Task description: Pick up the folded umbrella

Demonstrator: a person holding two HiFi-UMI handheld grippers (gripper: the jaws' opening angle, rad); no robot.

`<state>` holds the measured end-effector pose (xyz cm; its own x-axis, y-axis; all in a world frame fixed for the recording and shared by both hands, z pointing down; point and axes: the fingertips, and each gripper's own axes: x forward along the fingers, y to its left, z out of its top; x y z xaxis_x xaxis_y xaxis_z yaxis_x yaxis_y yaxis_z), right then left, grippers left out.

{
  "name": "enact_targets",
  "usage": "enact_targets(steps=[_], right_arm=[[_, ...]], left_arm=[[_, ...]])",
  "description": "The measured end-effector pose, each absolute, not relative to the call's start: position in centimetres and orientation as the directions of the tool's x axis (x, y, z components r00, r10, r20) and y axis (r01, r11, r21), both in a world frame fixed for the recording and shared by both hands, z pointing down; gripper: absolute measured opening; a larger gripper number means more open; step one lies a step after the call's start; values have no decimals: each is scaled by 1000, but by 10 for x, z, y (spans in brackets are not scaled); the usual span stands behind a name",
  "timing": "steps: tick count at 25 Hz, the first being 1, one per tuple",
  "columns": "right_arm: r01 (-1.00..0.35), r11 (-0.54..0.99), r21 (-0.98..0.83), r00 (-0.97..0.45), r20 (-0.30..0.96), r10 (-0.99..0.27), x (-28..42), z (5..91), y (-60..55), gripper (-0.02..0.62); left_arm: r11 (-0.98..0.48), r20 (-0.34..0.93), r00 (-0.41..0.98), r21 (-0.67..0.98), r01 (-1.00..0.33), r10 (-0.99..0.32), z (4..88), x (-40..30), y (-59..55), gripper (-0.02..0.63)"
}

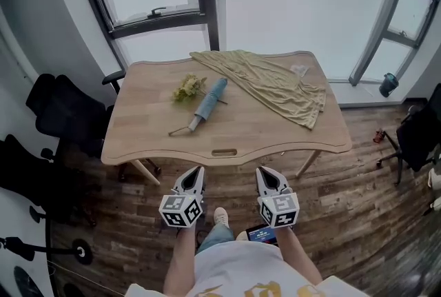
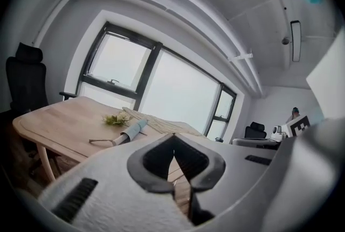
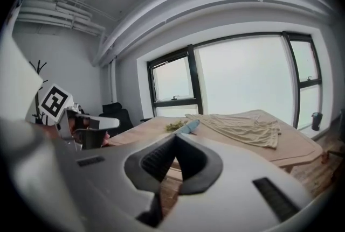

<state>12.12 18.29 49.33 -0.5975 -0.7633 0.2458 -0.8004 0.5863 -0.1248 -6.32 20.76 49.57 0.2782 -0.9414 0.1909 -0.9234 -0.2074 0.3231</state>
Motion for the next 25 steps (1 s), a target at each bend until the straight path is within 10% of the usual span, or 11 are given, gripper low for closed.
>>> enact_targets(steps=[25], right_arm=[[-835,535,-129,-545,330,-771,96,513,12,11]], left_arm=[[-209,234,294,328,-921,-927,517,-107,28,20]])
